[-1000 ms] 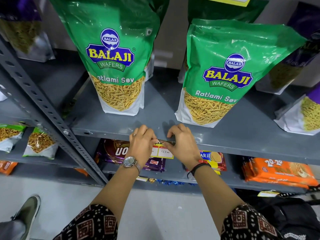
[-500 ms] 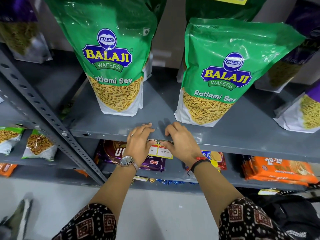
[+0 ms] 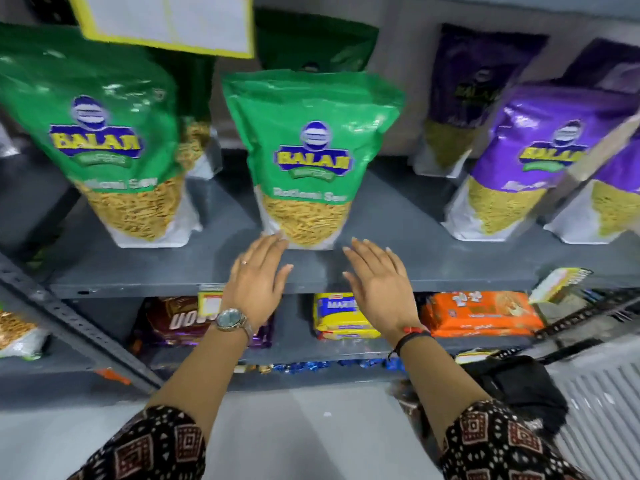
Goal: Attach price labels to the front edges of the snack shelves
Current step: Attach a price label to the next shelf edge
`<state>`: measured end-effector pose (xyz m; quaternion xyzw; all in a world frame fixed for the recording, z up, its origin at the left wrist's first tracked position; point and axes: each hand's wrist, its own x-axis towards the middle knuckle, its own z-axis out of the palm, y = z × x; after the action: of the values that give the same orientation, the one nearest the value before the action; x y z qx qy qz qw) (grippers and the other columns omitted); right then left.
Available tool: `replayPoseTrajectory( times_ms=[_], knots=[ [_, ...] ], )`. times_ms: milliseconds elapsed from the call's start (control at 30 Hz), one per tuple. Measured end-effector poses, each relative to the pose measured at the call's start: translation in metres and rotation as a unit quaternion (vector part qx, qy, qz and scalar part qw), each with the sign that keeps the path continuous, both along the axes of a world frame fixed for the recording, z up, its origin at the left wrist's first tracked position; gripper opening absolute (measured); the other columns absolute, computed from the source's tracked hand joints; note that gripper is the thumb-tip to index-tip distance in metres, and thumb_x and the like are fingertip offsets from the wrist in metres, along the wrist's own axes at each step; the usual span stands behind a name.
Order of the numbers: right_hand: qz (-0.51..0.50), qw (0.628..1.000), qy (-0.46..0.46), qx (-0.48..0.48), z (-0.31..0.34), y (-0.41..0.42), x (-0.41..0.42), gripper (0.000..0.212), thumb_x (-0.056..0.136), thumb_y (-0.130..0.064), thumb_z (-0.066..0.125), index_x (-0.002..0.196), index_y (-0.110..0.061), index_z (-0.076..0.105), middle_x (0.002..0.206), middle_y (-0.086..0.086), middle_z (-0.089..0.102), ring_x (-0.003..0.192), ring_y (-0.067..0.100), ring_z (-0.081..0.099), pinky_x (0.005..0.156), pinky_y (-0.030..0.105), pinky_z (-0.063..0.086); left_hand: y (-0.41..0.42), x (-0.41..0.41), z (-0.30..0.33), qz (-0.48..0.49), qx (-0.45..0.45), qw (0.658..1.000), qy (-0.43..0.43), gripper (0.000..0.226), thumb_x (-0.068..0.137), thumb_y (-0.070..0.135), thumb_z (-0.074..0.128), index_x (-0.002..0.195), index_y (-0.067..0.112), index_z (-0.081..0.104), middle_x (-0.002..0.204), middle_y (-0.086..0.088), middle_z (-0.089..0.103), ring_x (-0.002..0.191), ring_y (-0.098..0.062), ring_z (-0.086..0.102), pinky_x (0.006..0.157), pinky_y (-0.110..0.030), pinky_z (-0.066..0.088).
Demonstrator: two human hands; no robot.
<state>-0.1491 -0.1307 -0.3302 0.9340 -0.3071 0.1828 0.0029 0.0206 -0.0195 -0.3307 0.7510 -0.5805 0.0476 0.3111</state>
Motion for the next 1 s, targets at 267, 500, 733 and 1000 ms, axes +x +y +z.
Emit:
replayPoseTrajectory(
  times_ms=[267, 500, 733, 1000],
  knots=[
    [-0.135, 0.991, -0.002, -0.015, -0.001, -0.131, -0.200, 0.039, 0.081, -0.026, 0.034, 0.113, -0.013, 0.053, 0.116, 0.011, 0.066, 0.104, 0.027, 0.062, 0.092, 0.037, 0.026, -0.144, -0.166, 0.006, -0.091, -0.023, 0.995, -0.027, 0.040, 0.083, 0.026, 0.036, 0.110, 0.003, 0.055, 0.113, -0.019, 0.062, 0.096, -0.035, 0.057, 0.081, -0.043, 0.044],
    [-0.185, 0.982, 0.002, 0.026, -0.020, -0.210, -0.315, 0.044, 0.074, -0.020, 0.064, 0.115, -0.016, 0.047, 0.110, 0.012, 0.065, 0.094, 0.031, 0.063, 0.084, 0.042, 0.044, -0.237, -0.300, -0.021, -0.131, 0.002, 0.991, 0.031, 0.043, 0.078, 0.034, 0.043, 0.109, 0.006, 0.055, 0.102, -0.022, 0.065, 0.090, -0.036, 0.059, 0.073, -0.052, 0.049],
    [-0.274, 0.875, -0.256, 0.305, -0.051, -0.219, -0.323, 0.026, 0.072, -0.023, 0.075, 0.086, -0.008, 0.058, 0.088, 0.015, 0.068, 0.084, 0.031, 0.060, 0.072, 0.035, 0.045, -0.287, -0.351, -0.015, -0.172, 0.018, 0.985, -0.018, 0.036, 0.072, 0.016, 0.067, 0.106, 0.006, 0.062, 0.094, -0.018, 0.068, 0.085, -0.034, 0.062, 0.072, -0.049, 0.048],
    [-0.255, 0.817, -0.341, 0.389, -0.062, -0.222, -0.311, 0.027, 0.072, -0.005, 0.072, 0.061, -0.015, 0.051, 0.052, -0.008, 0.048, 0.046, -0.001, 0.046, 0.048, 0.003, 0.036, -0.319, -0.368, -0.013, -0.178, 0.063, 0.979, -0.072, 0.028, 0.052, -0.005, 0.082, 0.064, 0.009, 0.061, 0.058, -0.011, 0.062, 0.056, -0.030, 0.060, 0.059, -0.036, 0.023]
  ],
)
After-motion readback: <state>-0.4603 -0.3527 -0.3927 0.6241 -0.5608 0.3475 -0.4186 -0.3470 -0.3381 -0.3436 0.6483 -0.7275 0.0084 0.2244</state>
